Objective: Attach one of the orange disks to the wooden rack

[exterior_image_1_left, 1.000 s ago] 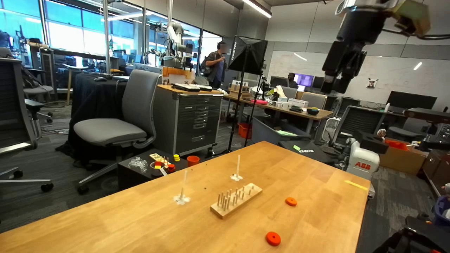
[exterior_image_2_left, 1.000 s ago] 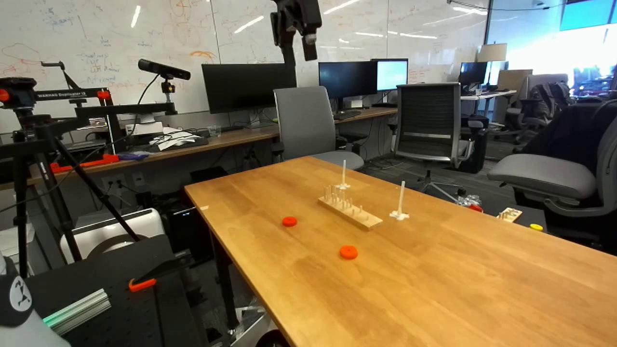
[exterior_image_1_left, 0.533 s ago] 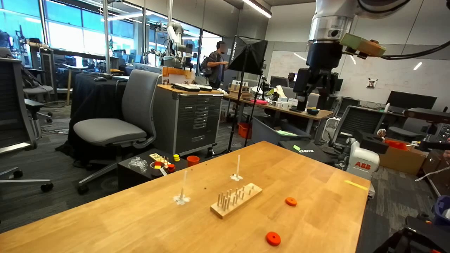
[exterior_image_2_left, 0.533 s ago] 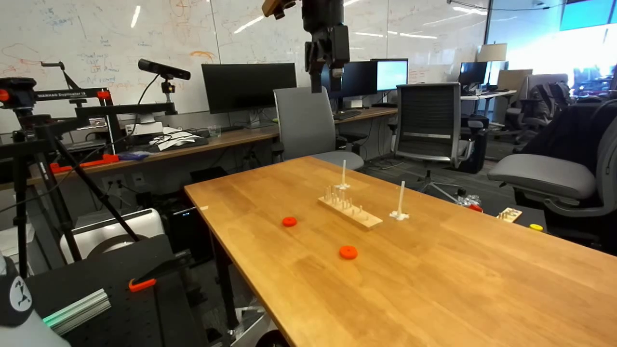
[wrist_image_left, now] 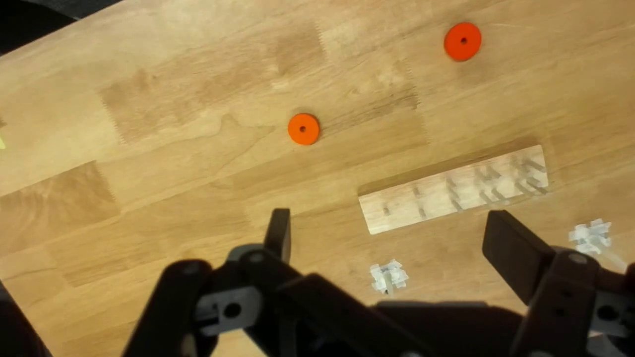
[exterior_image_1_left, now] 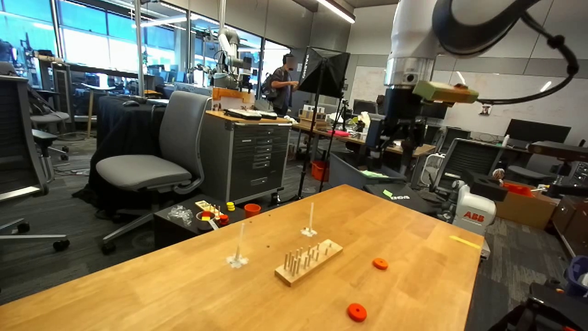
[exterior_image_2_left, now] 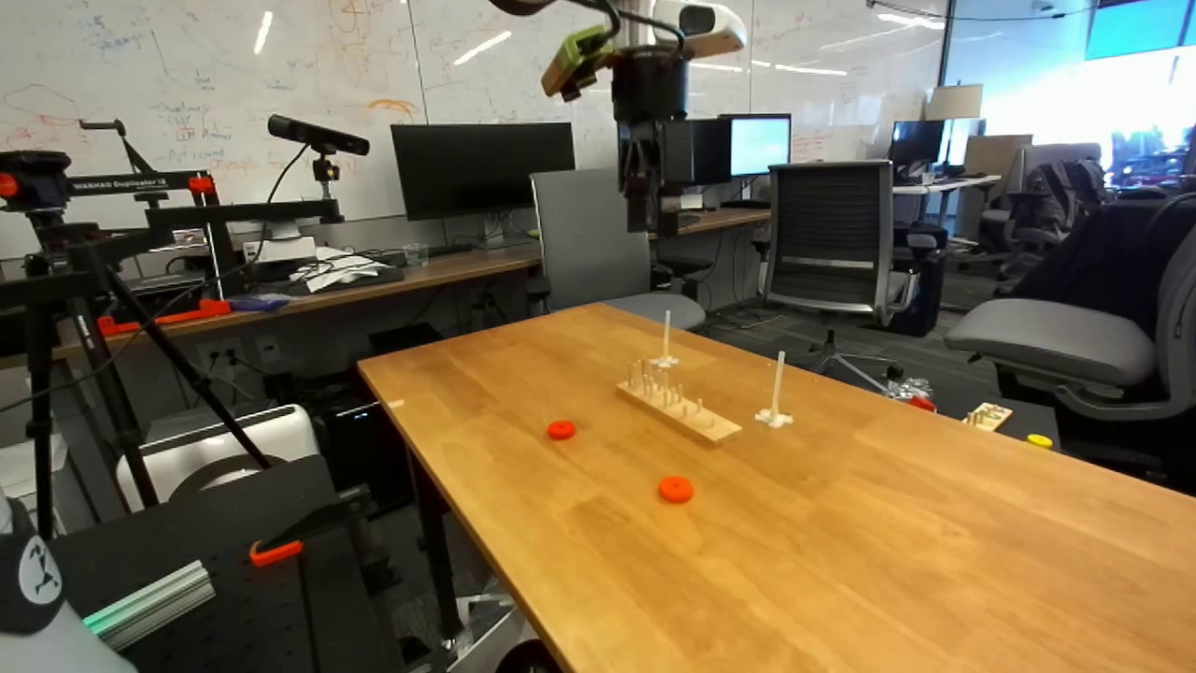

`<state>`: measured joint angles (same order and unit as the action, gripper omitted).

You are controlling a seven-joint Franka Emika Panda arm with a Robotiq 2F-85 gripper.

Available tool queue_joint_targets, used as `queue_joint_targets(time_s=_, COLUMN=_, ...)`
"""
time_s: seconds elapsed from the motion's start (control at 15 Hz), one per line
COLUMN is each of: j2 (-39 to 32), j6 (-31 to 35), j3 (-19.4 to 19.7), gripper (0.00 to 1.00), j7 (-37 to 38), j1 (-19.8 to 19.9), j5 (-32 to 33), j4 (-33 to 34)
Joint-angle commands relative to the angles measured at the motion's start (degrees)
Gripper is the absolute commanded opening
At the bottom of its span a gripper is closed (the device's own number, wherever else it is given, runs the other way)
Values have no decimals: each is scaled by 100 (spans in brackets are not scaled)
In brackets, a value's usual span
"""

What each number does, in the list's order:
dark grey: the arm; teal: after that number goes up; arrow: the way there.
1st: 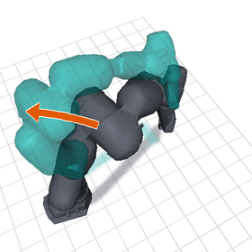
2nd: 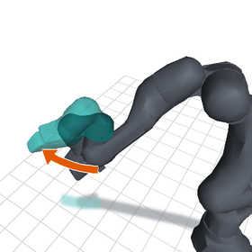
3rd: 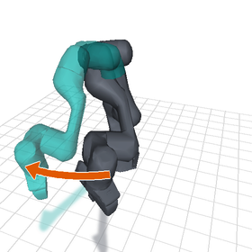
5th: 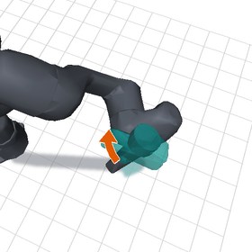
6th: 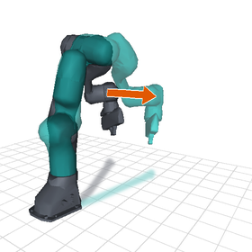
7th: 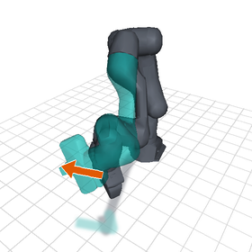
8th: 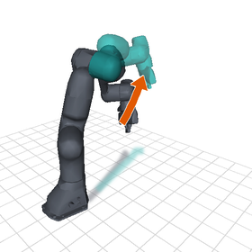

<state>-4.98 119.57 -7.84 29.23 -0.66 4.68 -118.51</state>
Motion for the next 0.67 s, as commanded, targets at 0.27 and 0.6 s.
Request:
queue_joint_targets(time_s=0.27, j2=-1784, j6=716, j3=808, gripper=100, j7=274, j1=-142, j5=-12, j4=735)
queue_joint_targets(time_s=0.6, j2=-1959, j6=726, j3=1011, gripper=100, j7=111, j1=-184, j5=-62, j4=585)
